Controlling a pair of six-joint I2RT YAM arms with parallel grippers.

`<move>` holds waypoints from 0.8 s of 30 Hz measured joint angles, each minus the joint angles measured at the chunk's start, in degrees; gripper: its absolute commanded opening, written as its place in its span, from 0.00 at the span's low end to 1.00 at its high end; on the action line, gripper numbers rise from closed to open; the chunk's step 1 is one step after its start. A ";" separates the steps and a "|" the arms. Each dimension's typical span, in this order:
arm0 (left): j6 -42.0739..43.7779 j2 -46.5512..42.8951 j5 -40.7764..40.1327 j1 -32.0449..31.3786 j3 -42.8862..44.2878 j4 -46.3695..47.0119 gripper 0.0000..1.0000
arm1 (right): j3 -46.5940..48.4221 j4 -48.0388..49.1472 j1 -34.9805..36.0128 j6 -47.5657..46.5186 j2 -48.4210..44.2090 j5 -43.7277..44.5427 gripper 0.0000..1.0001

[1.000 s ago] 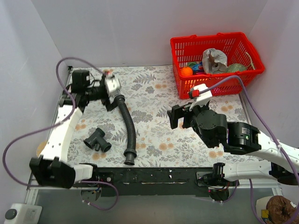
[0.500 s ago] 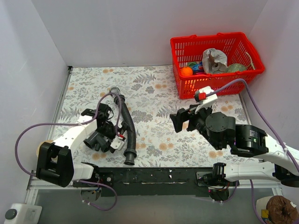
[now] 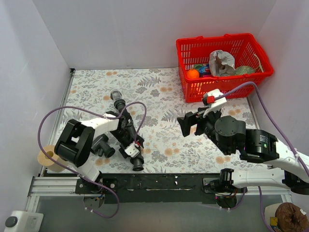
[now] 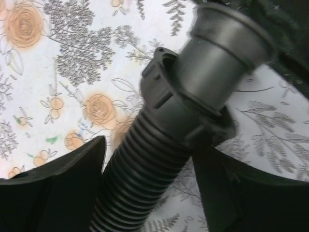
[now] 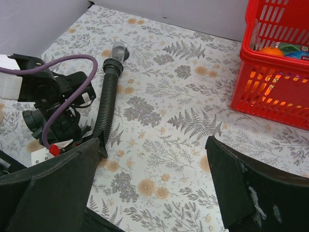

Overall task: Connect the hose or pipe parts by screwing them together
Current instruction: Pick up the pipeline from the center of the board.

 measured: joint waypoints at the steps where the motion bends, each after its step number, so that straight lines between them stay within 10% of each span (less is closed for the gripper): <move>1: 0.00 0.96 0.22 -0.04 0.52 0.72 0.54 | -0.11 0.07 0.00 -0.09 -0.26 0.04 0.98; 8: -0.31 5.64 2.36 -0.28 5.44 9.99 0.25 | -1.73 1.64 -0.02 -1.66 -0.66 0.46 0.91; 24: -12.85 13.18 1.25 2.62 15.76 33.29 0.22 | -7.56 5.40 -0.07 -2.58 0.92 -4.98 0.97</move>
